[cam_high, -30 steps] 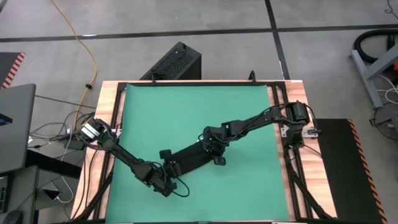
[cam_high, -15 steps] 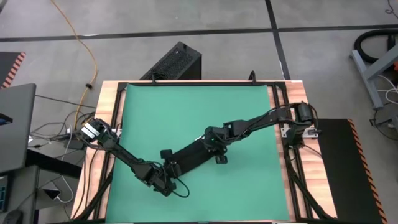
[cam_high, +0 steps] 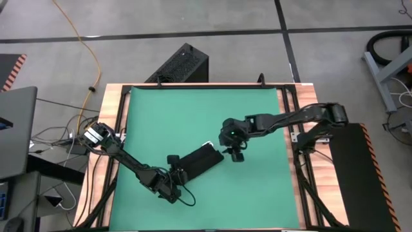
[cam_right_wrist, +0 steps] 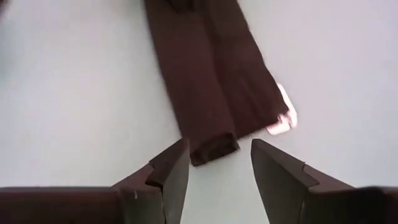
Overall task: Roll towel into tight, uniform cylinder
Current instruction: Roll the black towel
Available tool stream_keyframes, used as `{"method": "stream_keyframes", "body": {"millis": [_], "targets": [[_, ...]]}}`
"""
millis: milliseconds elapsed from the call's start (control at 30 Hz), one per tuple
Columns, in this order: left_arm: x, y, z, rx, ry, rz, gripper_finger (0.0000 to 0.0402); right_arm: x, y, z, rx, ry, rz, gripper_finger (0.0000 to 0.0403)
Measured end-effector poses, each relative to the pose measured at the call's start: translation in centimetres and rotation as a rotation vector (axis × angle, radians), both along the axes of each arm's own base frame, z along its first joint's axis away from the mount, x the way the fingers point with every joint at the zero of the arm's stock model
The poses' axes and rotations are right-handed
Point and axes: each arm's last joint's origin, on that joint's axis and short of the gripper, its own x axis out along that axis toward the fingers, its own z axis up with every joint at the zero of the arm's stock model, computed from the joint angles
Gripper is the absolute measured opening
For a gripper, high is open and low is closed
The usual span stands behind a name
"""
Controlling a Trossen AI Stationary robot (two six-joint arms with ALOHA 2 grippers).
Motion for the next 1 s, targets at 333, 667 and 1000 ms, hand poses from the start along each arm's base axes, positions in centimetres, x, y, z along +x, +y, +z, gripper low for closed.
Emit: {"method": "stream_keyframes", "body": {"millis": [333,667,1000], "targets": [[0.0,0.0,0.0,0.018,0.014,-0.021,0.0000,1.3,1.4,-3.9,-0.050,-0.185,0.099,0.0085],[-0.1,0.0,-0.1,0.071,0.052,-0.089,0.0000,3.1,0.1,-8.7,-0.056,-0.086,0.061,0.0017],[-0.1,0.9,-0.2,0.174,0.144,-0.178,0.0000,3.5,-0.2,-11.6,-0.006,0.010,0.002,0.0036]]}}
